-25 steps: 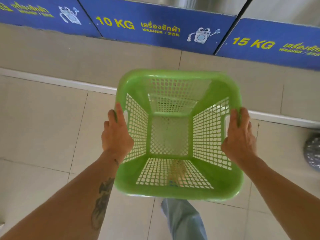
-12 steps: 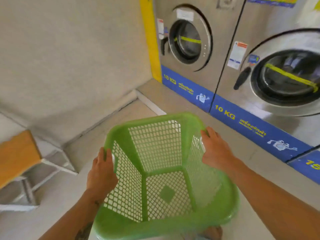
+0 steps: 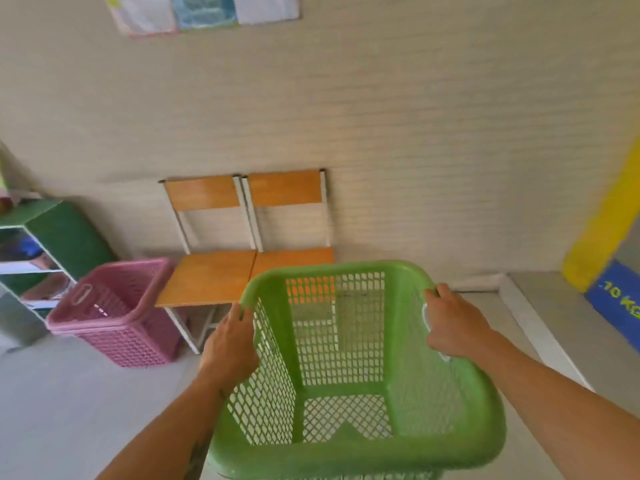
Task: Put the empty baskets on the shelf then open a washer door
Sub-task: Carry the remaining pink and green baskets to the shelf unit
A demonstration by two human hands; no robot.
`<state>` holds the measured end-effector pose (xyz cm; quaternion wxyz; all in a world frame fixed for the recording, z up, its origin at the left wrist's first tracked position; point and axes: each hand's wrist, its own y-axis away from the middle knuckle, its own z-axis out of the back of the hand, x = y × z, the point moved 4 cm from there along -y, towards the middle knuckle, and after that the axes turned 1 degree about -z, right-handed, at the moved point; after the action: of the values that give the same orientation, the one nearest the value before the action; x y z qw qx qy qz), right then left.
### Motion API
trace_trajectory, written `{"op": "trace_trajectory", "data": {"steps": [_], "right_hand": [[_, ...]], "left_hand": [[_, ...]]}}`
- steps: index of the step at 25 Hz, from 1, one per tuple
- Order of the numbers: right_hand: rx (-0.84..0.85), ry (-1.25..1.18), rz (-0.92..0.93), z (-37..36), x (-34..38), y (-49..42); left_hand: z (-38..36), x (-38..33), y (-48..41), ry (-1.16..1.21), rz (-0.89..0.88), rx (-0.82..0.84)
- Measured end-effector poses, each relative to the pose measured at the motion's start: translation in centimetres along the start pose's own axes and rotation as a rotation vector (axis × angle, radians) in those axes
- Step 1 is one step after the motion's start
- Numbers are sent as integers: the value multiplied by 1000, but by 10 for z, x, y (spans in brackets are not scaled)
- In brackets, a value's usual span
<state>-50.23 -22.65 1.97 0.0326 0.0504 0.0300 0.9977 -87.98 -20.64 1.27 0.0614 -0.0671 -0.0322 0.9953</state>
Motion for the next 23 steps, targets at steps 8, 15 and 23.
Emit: {"op": "trace_trajectory", "data": {"steps": [8,15,23], "right_hand": [[7,7,360,6,236,-192],[-1,-3,623,33,420,-356],[-9,-10,691,19,616,-453]], "left_hand": [[29,223,-56,-42,387,-97],[93,334,-120,-58,641,-194],[126,515,-187,-131,704,-302]]}}
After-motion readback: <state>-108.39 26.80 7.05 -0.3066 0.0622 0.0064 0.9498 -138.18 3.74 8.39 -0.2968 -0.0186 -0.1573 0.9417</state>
